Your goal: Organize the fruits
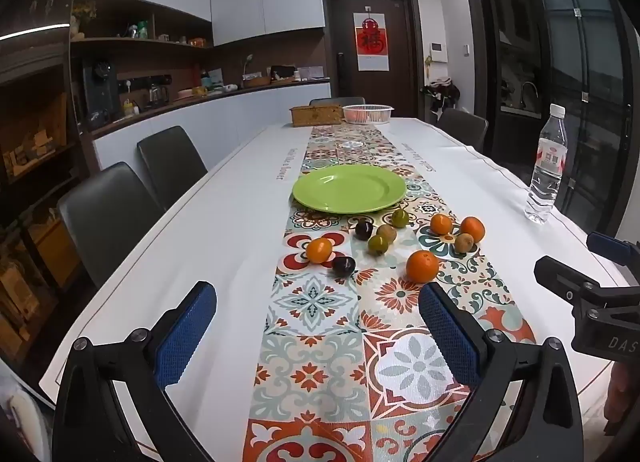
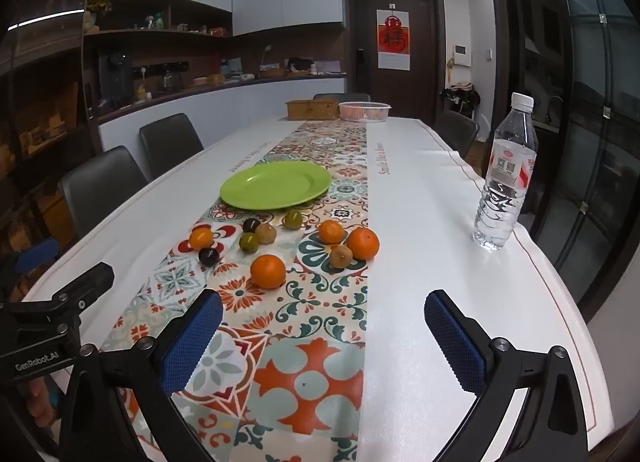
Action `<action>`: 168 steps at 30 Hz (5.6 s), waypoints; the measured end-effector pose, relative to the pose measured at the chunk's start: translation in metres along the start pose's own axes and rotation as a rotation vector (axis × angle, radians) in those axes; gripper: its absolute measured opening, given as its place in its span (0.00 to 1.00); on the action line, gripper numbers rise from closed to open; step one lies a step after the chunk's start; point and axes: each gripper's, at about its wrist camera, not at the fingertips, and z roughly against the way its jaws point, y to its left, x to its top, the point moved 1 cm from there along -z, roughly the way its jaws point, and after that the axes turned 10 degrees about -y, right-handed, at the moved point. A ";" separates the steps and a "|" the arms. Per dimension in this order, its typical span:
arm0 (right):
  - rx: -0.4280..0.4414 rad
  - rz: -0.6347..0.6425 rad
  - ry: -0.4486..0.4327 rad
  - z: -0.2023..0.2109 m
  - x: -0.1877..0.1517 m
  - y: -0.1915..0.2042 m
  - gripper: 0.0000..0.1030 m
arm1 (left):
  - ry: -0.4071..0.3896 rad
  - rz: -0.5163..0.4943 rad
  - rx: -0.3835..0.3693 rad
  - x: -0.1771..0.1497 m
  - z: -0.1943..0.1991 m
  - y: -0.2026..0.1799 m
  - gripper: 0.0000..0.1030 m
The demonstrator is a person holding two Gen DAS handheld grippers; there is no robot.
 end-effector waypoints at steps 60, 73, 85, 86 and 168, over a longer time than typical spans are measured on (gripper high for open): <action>0.005 0.007 -0.009 0.002 0.000 0.002 0.99 | -0.036 0.011 -0.006 0.005 0.015 0.003 1.00; 0.005 0.008 -0.008 0.001 0.000 0.003 0.99 | -0.036 0.012 -0.006 0.005 0.015 0.003 1.00; 0.010 0.018 0.007 -0.002 -0.003 0.010 0.99 | -0.038 0.013 -0.006 0.006 0.015 0.003 1.00; 0.011 0.020 0.010 -0.003 -0.003 0.010 0.99 | -0.037 0.013 -0.007 0.005 0.015 0.003 1.00; 0.260 0.034 0.376 -0.177 -0.024 0.045 0.41 | 0.352 -0.058 -0.246 -0.024 -0.192 -0.006 0.27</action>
